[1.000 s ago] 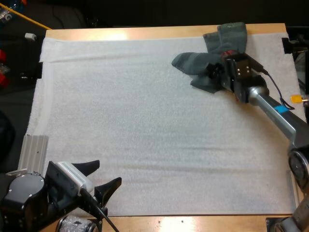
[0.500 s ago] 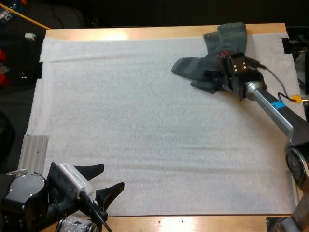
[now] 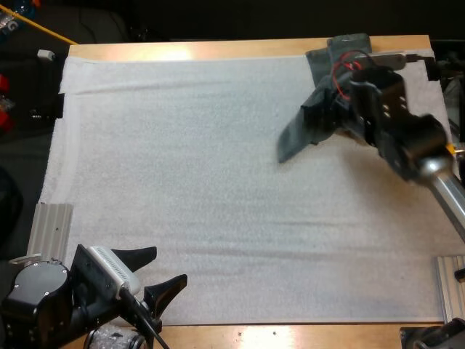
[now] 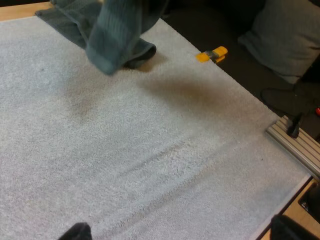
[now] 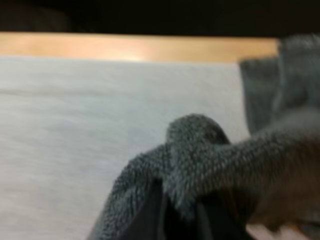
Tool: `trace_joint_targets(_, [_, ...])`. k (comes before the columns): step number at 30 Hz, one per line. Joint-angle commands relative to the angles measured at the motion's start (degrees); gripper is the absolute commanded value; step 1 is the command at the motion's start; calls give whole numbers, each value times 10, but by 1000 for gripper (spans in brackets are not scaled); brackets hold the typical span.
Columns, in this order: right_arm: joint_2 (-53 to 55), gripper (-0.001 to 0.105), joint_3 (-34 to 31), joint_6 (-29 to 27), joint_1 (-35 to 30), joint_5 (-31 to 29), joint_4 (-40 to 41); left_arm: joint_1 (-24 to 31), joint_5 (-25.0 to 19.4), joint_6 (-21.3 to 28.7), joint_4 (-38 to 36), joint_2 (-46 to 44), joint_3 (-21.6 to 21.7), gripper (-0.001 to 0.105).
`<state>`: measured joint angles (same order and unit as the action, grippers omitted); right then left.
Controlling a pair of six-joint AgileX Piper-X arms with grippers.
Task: Pick towel from pile, fold and stack
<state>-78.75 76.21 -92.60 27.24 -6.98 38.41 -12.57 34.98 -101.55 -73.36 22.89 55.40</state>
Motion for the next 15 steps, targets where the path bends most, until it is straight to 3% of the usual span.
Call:
trace_joint_targets(1, [27, 0, 6, -7, 11, 0, 17, -1, 3, 1, -1, 0, 3, 68])
trace_joint_targets(9, [140, 0, 6, 31, 114, 0, 134, -1, 4, -2, -1, 0, 3, 68])
trace_joint_targets(15, [183, 0, 6, 106, 203, 7, 260, -1, 4, -2, -1, 0, 3, 68])
